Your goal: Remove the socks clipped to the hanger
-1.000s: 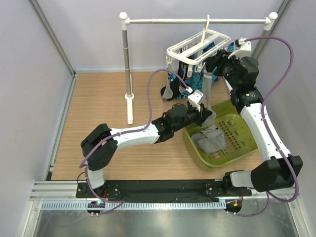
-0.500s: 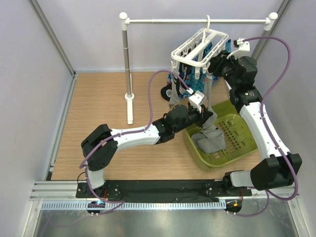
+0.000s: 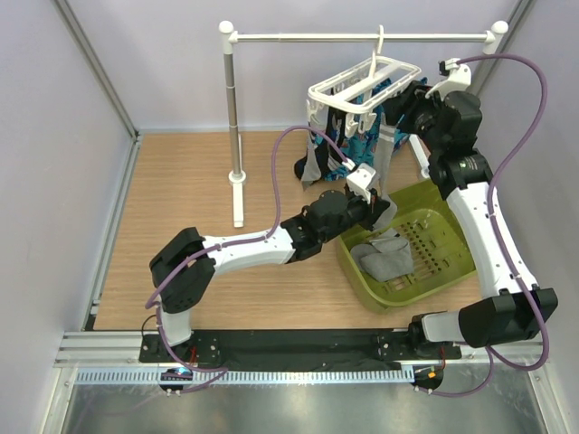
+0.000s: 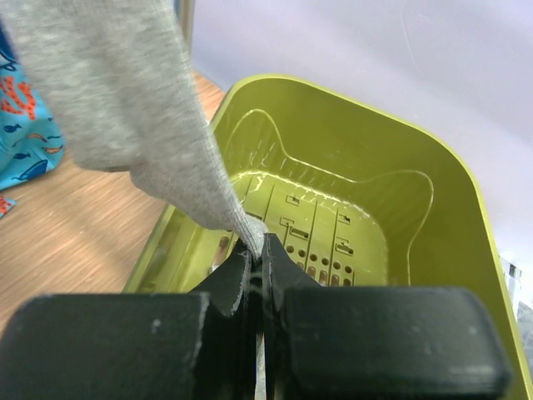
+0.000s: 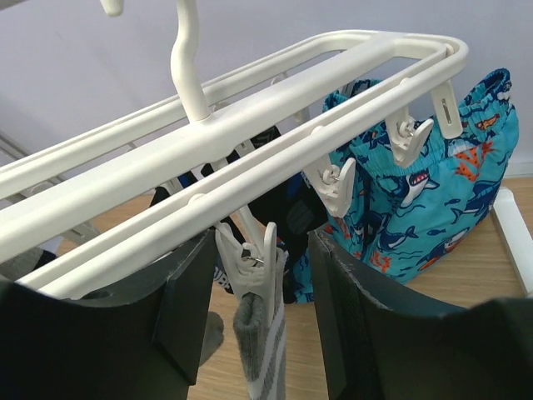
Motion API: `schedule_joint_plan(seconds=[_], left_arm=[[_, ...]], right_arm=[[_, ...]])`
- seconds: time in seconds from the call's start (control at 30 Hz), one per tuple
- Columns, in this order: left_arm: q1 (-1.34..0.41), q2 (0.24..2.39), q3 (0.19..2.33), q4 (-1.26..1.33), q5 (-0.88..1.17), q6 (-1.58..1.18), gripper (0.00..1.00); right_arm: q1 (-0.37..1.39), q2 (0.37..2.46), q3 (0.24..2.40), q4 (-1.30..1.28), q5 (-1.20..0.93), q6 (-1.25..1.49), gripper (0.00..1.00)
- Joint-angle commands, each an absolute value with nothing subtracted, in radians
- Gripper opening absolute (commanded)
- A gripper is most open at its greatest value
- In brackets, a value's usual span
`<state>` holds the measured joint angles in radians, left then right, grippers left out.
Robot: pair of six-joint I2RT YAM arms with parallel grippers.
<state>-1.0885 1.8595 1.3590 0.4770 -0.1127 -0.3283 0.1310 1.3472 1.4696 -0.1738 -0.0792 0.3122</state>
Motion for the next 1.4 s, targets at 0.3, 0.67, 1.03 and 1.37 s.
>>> schedule_joint_plan(seconds=[0.3, 0.67, 1.03, 1.37], left_arm=[[-1.098, 1.865, 1.414, 0.472, -0.149, -0.298, 0.0], [-1.108, 1.875, 1.427, 0.463, -0.153, -0.299, 0.0], [-1.115, 1.868, 1.41, 0.457, -0.158, -0.311, 0.0], [-1.118, 1.865, 1.414, 0.46, -0.16, -0.307, 0.0]], right_arm=[[0.135, 1.368, 1.532, -0.181, -0.061, 0.308, 0.58], [0.135, 1.31, 1.416, -0.052, -0.098, 0.293, 0.64], [0.138, 1.261, 1.401, -0.103, -0.114, 0.268, 0.7], [0.138, 1.262, 1.353, -0.06, -0.149, 0.261, 0.68]])
